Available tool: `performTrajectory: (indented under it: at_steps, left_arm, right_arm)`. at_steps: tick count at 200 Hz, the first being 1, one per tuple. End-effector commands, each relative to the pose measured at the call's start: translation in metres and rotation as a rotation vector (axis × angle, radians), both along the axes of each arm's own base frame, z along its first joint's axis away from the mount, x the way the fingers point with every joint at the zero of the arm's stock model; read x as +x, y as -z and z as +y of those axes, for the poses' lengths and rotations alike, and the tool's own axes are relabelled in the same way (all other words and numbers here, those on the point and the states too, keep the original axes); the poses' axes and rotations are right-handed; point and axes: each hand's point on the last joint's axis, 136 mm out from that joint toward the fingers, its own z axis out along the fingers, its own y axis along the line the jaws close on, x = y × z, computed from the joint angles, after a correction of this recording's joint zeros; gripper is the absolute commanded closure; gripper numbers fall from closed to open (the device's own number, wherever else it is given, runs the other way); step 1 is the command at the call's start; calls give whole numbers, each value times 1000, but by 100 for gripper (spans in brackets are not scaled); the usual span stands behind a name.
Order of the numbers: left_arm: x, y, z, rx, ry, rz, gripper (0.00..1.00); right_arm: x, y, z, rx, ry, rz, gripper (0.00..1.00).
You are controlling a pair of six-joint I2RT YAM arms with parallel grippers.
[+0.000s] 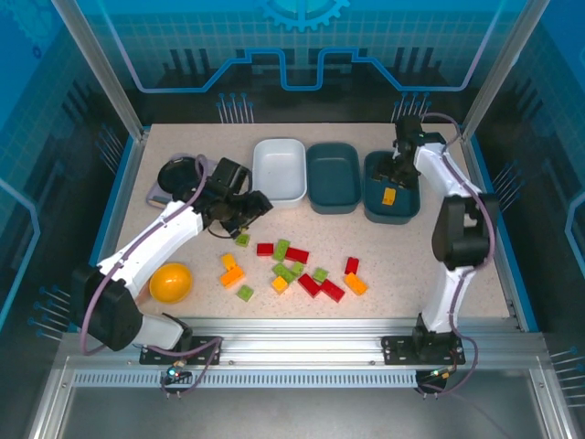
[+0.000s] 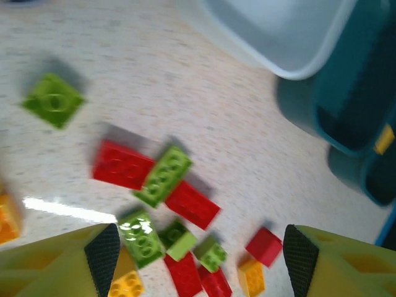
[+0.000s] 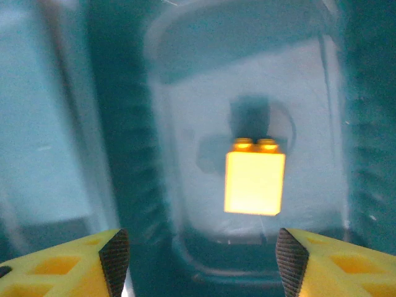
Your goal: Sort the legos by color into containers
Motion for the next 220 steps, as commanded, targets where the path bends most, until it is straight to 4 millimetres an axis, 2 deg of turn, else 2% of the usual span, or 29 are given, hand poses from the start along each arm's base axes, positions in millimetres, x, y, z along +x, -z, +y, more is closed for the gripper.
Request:
performTrajectory:
  at_steps: [1,11,23,34,47,64,94,135,191,220]
  left_arm:
    - [-16,34,31,29,-165,171,26]
    - [-13,43,37,22,-215,203,26]
    - [-9,52,42,14,-284,235,25]
    - [-3,60,45,10,-337,255,26]
    - [3,69,45,4,-387,278,26]
    - [5,81,44,-2,-447,324,26]
    - [4,99,46,12,-523,381,26]
    - [11,120,48,34,-548,392,29]
    - [11,140,49,62,-535,413,41]
    - [12,149,49,63,-521,406,55]
  right_arm:
    - [-27,-59,80,45,-270,-233,33]
    - [-48,-73,116,66,-400,-320,33]
    - [-75,-75,158,109,-554,-384,31]
    - [-101,-76,187,146,-663,-419,29]
    - [-126,-73,210,186,-755,-439,28]
    - [-149,-67,227,234,-819,-448,26]
    - [-171,-60,238,255,-890,-435,23]
    - [-177,-57,240,271,-895,-410,23]
    - [-175,-54,237,255,-880,-390,23]
    - [-174,-51,235,256,-854,-371,24]
